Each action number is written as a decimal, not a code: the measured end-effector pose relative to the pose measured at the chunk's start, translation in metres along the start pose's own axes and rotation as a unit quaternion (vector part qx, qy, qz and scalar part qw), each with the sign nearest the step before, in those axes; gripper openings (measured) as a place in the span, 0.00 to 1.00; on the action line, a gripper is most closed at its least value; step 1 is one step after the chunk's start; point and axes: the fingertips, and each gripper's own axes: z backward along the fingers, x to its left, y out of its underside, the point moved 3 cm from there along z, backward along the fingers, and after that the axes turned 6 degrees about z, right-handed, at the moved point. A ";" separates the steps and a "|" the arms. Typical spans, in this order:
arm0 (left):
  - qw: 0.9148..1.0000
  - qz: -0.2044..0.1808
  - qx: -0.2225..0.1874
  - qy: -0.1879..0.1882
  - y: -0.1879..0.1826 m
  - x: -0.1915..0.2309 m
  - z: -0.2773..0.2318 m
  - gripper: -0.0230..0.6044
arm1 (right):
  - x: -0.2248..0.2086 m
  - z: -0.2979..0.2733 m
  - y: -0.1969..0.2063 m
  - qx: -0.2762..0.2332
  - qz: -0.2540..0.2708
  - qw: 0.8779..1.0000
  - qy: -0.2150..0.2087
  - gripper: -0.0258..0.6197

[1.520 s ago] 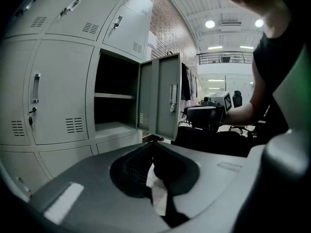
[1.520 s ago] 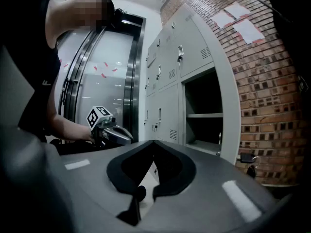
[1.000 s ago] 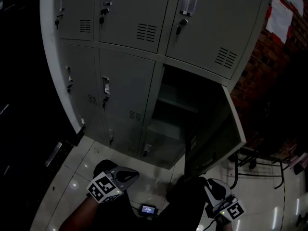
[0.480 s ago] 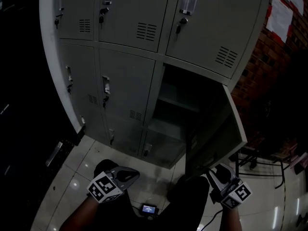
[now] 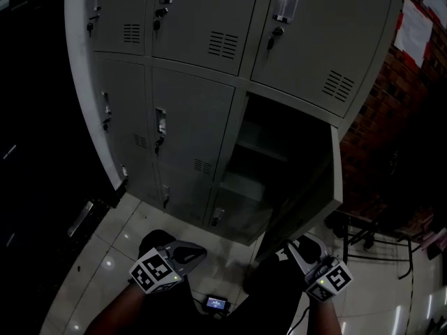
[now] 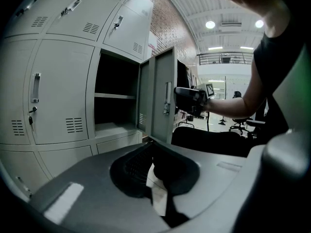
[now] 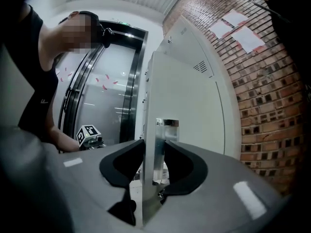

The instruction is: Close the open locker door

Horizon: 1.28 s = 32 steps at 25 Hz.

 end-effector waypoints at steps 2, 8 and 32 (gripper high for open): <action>1.000 -0.002 -0.002 0.002 -0.001 -0.001 0.000 0.06 | 0.006 -0.018 -0.001 -0.006 0.000 1.000 -0.001 0.24; 1.000 -0.001 -0.004 0.000 0.000 0.001 -0.001 0.06 | 0.011 -0.075 0.010 0.020 0.014 1.000 0.010 0.23; 1.000 0.004 -0.011 0.007 -0.004 -0.002 0.000 0.06 | -0.083 -0.270 0.034 0.076 0.008 0.985 0.156 0.19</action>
